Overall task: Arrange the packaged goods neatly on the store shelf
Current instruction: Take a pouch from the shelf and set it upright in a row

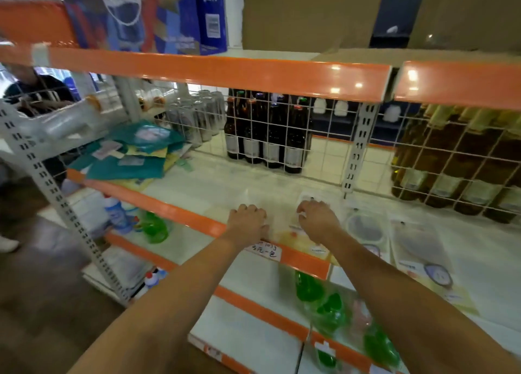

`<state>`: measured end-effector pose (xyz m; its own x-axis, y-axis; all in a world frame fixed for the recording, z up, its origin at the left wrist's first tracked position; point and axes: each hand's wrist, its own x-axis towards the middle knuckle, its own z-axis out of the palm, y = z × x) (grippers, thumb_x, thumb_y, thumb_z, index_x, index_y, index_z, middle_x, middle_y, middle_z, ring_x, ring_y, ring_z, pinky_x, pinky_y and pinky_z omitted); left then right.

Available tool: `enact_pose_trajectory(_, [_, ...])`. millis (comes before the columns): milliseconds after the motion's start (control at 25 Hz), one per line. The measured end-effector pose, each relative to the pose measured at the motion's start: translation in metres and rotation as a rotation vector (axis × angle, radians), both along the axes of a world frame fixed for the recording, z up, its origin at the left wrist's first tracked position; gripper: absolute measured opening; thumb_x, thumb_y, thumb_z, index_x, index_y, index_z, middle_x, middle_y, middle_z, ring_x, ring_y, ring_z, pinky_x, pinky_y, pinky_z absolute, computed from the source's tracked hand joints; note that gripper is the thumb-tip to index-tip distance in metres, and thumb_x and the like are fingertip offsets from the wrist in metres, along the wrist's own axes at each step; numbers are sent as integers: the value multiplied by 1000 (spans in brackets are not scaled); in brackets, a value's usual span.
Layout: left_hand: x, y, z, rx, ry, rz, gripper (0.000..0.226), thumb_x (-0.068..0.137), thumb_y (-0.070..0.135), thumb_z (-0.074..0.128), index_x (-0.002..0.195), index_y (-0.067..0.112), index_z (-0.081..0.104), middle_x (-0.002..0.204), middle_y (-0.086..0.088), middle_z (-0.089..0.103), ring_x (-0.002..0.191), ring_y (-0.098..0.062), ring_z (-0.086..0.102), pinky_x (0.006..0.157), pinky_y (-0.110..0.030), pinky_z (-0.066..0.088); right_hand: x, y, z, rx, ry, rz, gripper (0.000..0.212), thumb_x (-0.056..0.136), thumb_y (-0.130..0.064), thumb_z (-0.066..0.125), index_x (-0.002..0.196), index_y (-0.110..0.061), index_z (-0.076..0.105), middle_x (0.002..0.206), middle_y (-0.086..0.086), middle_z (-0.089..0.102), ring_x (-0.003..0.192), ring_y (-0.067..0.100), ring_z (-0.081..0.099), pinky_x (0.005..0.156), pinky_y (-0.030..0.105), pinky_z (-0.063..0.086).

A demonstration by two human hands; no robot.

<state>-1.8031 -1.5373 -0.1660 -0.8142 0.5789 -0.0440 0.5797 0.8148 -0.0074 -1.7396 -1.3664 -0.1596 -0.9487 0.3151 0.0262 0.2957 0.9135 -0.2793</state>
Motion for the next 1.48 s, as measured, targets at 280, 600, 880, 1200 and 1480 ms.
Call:
enact_pose_trajectory(280, [-34,-107,24,31,-58,265,49,97,44,38,140,22,37,142,-6,40,131,-28,35,107,-43,31,-68,-99,13,18,60,274,34,96,-21,41,129,-17,49,133,7,48,123,25,42,100,35,39])
enact_pose_trajectory(600, [-75,-233,17,61,-23,431,48,96,43,41,134,14,44,136,-12,47,125,-33,43,100,-46,37,-137,-236,11,66,4,418,40,94,-29,44,132,-18,47,135,8,47,126,26,40,103,37,35])
enact_pose_trajectory(880, [-125,-305,8,88,-29,468,42,95,38,39,127,13,48,131,-11,51,120,-31,46,97,-42,39,-193,-296,6,50,25,384,36,93,-25,43,128,-18,51,131,7,50,123,25,43,100,37,38])
enact_pose_trajectory(1200, [-212,-323,2,120,-28,442,45,96,44,41,133,19,46,136,-8,47,123,-29,44,98,-44,42,-291,-289,16,47,54,291,34,94,-23,42,125,-15,53,129,9,53,120,26,48,96,36,41])
enact_pose_trajectory(1480, [-296,-317,36,119,97,466,39,97,38,41,127,15,50,128,-8,54,120,-29,46,95,-39,39,-410,-260,55,4,127,258,28,89,-19,46,111,-9,60,110,14,63,100,31,60,81,36,50])
